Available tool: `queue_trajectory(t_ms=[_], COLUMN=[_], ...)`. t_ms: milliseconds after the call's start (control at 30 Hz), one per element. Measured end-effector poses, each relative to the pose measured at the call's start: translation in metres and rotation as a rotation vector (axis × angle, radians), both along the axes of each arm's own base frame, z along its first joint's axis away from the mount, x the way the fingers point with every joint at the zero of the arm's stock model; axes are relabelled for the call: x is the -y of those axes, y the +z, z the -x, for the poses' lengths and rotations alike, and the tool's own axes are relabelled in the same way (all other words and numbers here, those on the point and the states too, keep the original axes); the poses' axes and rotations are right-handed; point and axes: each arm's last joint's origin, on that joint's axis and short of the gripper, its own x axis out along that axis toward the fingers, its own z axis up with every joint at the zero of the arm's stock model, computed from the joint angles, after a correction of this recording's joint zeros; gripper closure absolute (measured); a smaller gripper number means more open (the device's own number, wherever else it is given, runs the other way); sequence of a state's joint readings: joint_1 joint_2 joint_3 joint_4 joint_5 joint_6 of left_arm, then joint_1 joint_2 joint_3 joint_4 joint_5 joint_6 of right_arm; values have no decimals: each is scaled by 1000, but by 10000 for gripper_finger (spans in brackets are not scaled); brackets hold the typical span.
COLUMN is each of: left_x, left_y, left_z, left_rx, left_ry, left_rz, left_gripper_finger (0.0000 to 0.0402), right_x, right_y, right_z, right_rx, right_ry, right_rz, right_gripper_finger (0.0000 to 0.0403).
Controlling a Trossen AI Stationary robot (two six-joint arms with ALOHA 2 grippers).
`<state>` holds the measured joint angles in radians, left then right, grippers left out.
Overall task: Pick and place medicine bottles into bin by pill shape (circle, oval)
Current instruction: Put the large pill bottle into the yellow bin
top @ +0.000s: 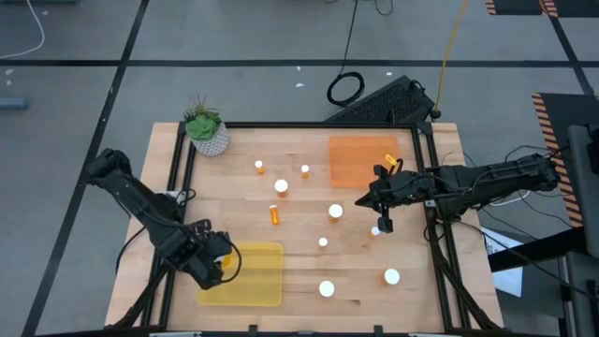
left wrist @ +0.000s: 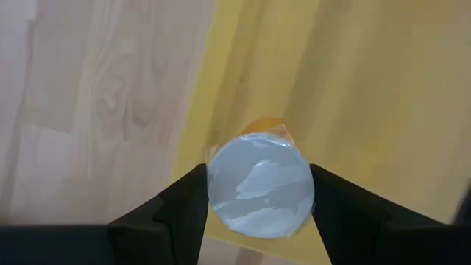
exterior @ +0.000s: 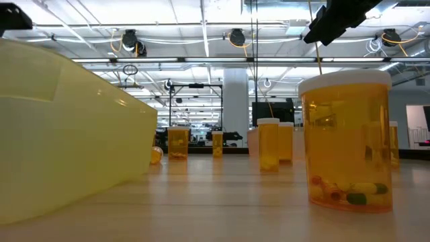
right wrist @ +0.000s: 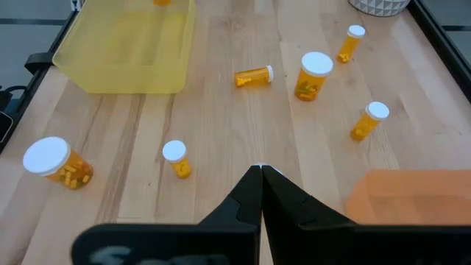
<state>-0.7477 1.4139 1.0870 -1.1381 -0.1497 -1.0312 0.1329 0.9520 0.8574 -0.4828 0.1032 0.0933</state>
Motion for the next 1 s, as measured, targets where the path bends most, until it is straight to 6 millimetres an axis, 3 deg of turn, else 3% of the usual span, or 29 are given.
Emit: queue_trajectory(t_ms=[500,767,1000], left_x=[-6,-4,-4], left_y=[-39,-40,-40], left_z=[8,5,4], left_rx=[-39,-8,13], left_ry=[63,53,47], left_rz=[1,30,6], left_gripper_finger=[186,181,141], right_x=[0,0,0], right_y=[0,0,0], right_z=[0,0,0], right_rx=[0,0,0], right_ry=[0,0,0], right_rz=[0,0,0], right_gripper_finger=[403,403,403])
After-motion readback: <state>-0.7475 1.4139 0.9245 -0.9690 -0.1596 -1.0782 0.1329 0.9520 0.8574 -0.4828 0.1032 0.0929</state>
